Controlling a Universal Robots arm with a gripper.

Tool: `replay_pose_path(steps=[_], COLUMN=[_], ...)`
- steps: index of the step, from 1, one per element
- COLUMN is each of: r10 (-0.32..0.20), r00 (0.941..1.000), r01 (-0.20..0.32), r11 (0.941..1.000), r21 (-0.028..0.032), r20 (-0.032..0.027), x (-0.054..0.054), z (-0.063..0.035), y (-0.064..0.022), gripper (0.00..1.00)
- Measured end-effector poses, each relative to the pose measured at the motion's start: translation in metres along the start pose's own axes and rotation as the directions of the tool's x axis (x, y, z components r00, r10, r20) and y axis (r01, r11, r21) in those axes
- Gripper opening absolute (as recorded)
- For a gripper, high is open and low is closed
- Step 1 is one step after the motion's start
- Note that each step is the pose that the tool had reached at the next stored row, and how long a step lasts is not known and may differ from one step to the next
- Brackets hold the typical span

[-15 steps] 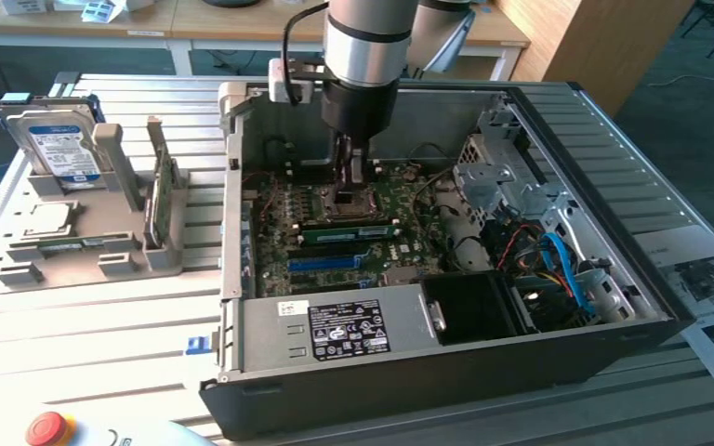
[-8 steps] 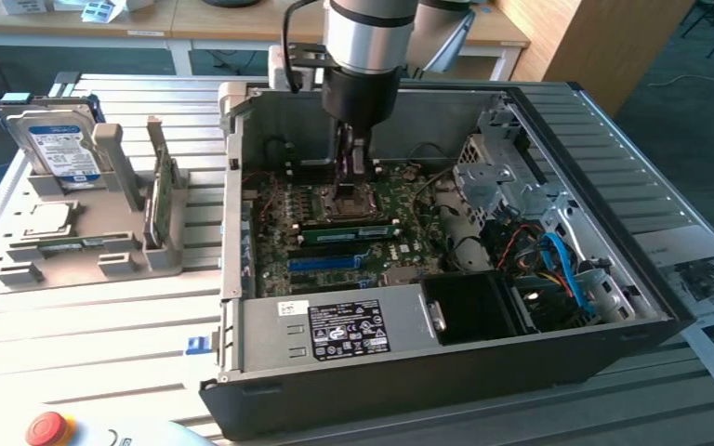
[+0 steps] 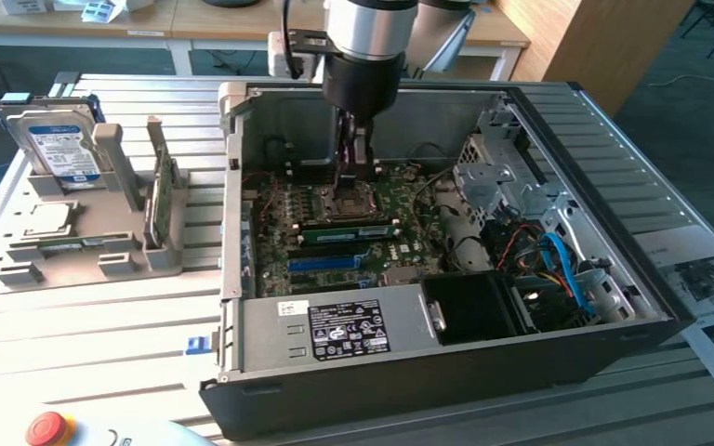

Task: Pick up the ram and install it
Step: 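Press down the ram until it locks into place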

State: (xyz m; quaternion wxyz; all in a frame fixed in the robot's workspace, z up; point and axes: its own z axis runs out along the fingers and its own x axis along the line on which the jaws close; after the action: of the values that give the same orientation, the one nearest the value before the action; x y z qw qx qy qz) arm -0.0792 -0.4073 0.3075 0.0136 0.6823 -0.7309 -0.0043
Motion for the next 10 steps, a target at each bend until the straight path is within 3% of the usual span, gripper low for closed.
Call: replay_pose_path(steps=[10], r10=[0.000], r00=[1.0000], r01=[0.000], r11=[1.0000], r21=[0.0000], r20=[-0.0003], x=[0.000], z=[-0.0154], y=[0.0002], gripper=[0.10])
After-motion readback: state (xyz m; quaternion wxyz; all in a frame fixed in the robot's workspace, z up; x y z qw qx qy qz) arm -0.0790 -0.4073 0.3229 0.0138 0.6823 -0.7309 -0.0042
